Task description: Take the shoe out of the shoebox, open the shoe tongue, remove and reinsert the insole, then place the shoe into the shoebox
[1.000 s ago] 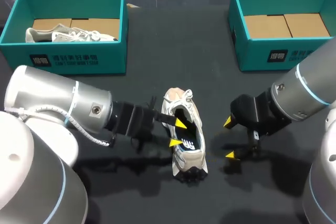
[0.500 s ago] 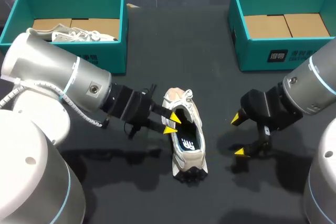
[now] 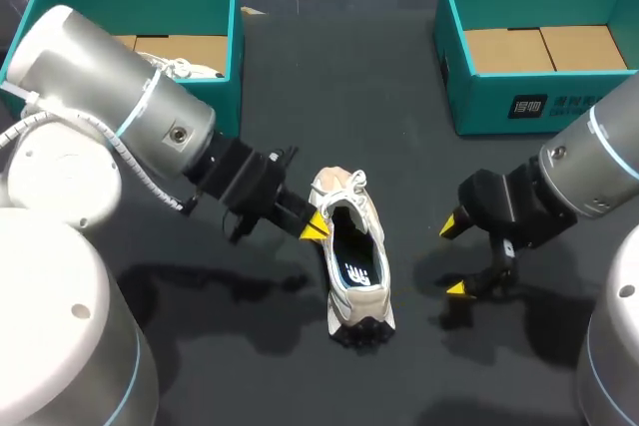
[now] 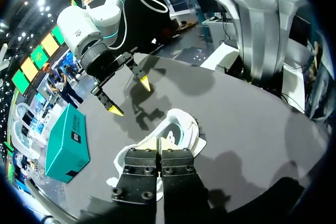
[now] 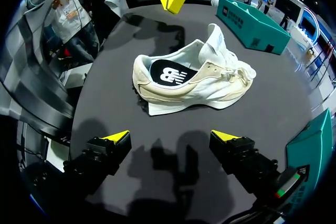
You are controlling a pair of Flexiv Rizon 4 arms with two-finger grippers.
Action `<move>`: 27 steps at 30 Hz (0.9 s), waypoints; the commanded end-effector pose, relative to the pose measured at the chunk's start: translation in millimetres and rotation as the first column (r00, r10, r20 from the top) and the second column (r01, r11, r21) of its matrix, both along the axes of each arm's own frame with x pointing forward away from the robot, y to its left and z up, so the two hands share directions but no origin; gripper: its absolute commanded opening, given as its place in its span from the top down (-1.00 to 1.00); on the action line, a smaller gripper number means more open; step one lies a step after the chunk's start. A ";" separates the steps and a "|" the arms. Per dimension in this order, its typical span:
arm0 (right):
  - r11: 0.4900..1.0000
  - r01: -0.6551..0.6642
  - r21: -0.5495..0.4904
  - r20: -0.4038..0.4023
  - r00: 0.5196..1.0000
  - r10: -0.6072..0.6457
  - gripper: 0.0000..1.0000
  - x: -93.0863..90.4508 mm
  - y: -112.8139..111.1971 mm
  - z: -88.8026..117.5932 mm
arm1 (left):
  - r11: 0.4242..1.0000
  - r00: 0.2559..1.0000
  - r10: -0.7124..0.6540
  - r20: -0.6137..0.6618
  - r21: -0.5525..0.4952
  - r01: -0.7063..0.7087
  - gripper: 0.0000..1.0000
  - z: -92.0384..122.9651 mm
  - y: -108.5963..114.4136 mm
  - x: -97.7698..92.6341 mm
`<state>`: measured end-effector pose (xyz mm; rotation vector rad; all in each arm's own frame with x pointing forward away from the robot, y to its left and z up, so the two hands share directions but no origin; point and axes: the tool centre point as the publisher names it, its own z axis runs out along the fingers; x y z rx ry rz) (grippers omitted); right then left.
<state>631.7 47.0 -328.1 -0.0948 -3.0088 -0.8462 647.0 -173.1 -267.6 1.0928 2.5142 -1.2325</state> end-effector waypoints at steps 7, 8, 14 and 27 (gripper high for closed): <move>0.996 0.072 -0.049 -0.011 0.997 -0.073 -1.00 -0.6 -30.5 8.6 | 1.000 1.000 -0.008 -0.005 0.012 0.008 1.00 0.9 -0.9 1.0; 0.997 0.071 -0.038 -0.014 0.997 -0.072 -1.00 -0.3 -33.8 9.0 | 1.000 1.000 -0.008 -0.005 0.012 0.008 1.00 0.9 -0.9 1.0; 0.997 0.071 -0.038 -0.014 0.997 -0.072 -1.00 -0.3 -33.8 9.0 | 1.000 1.000 -0.008 -0.005 0.012 0.008 1.00 0.9 -0.9 1.0; 0.997 0.071 -0.038 -0.014 0.997 -0.072 -1.00 -0.3 -33.8 9.0 | 0.923 0.935 -0.351 0.042 0.185 0.338 1.00 -8.3 -36.0 11.8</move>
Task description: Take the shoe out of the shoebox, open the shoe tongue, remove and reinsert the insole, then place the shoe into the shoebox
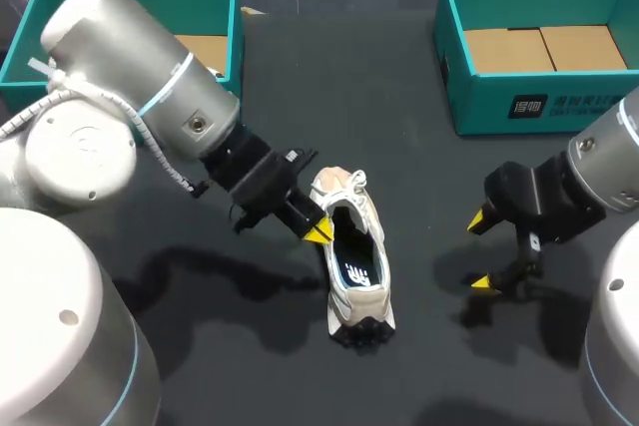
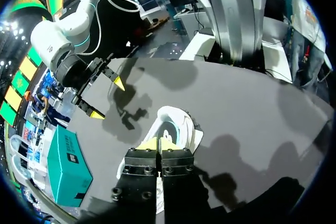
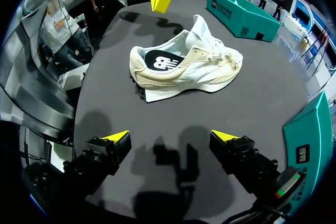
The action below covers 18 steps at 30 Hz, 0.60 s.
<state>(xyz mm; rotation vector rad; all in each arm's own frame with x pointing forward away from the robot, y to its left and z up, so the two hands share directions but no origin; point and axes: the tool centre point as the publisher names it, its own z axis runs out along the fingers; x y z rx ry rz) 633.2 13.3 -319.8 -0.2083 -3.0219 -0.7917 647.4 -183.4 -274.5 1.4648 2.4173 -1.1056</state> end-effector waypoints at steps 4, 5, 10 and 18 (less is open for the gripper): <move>1.000 0.001 -0.001 0.002 1.000 -0.001 -1.00 -1.8 -0.2 0.7 | 0.983 0.992 -0.120 -0.033 0.132 0.124 1.00 -1.5 -26.6 11.4; 1.000 0.001 -0.001 0.002 1.000 -0.001 -1.00 -1.8 -0.2 0.7 | 0.983 0.992 -0.120 -0.033 0.132 0.124 1.00 -1.5 -26.6 11.4; 1.000 0.001 -0.001 0.002 1.000 -0.001 -1.00 -1.8 -0.2 0.7 | 0.983 0.992 -0.120 -0.033 0.132 0.124 1.00 -1.5 -26.6 11.4; 1.000 0.001 -0.001 0.002 1.000 -0.001 -1.00 -1.8 -0.2 0.7 | 0.942 0.966 -0.258 0.014 0.227 0.248 1.00 -5.4 -25.5 7.2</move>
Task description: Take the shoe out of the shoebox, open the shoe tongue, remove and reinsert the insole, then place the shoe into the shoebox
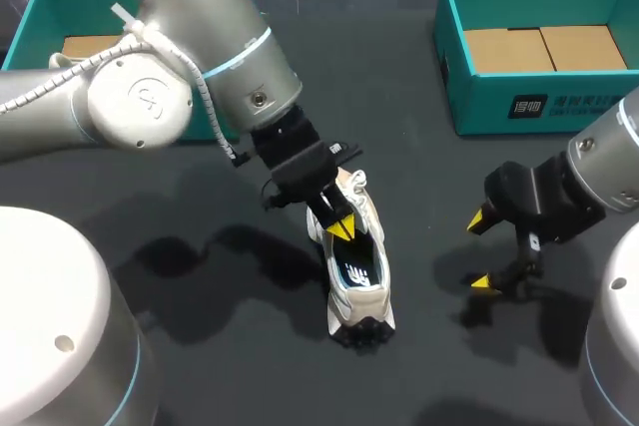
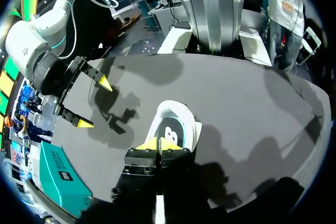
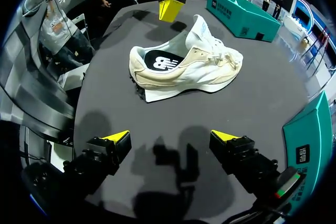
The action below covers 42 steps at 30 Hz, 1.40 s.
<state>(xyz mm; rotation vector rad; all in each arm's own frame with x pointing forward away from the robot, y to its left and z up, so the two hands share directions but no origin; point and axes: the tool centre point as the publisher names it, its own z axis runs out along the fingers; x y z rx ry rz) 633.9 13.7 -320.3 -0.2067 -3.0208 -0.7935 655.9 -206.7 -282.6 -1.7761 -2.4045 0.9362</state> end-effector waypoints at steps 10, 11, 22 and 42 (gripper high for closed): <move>1.000 0.002 -0.003 0.002 1.000 -0.002 -1.00 -2.5 -0.6 1.2 | 0.971 0.985 -0.171 0.035 0.177 0.162 1.00 -14.2 2.2 -0.5; 1.000 0.002 -0.003 0.002 1.000 -0.002 -1.00 -2.5 -0.6 1.2 | 0.969 0.983 -0.179 0.040 0.180 0.169 1.00 -16.3 1.5 -0.3; 1.000 0.002 -0.003 0.002 1.000 -0.002 -1.00 -2.5 -0.6 1.2 | 0.953 0.967 -0.251 0.049 0.185 0.239 1.00 -18.7 -0.6 2.0; 1.000 0.002 -0.003 0.002 1.000 -0.002 -1.00 -2.5 -0.6 1.2 | 0.848 0.874 -0.484 0.051 0.273 0.454 1.00 -57.3 -6.2 -10.8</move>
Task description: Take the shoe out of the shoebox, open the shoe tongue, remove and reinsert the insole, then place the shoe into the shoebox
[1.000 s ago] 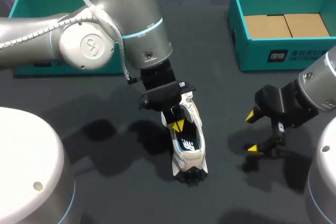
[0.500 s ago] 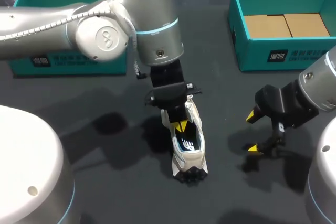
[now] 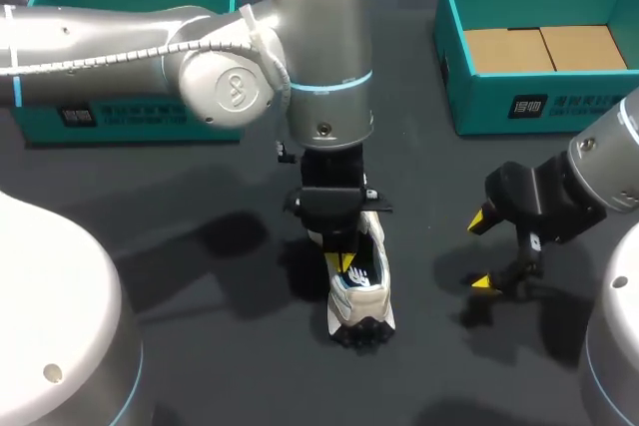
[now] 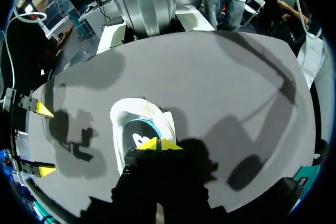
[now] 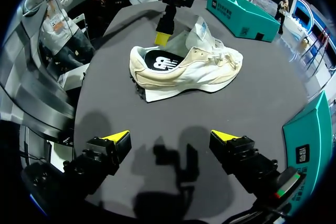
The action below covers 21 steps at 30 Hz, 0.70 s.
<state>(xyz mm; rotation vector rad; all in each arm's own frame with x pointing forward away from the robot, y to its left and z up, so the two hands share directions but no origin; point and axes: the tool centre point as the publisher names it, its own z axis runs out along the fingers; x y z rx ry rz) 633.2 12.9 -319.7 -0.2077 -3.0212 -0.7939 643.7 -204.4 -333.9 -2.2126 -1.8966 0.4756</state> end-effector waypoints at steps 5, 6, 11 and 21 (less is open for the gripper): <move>1.000 0.002 -0.003 0.002 1.000 -0.002 -1.00 -1.8 0.2 0.5 | 0.996 0.998 -0.056 -0.005 0.064 0.056 1.00 -12.9 -11.0 -1.4; 1.000 0.002 -0.003 0.002 1.000 -0.002 -1.00 -1.8 0.2 0.5 | 0.996 0.998 -0.061 -0.007 0.071 0.062 1.00 -14.2 -11.2 -1.8; 1.000 0.002 -0.003 0.002 1.000 -0.002 -1.00 -1.8 0.2 0.5 | 0.987 0.995 -0.103 -0.017 0.119 0.104 1.00 -25.8 -10.7 -6.0; 1.000 0.002 -0.003 0.002 1.000 -0.002 -1.00 -1.8 0.2 0.5 | 0.985 0.996 -0.082 -0.027 0.147 0.085 1.00 -39.9 -15.6 -8.6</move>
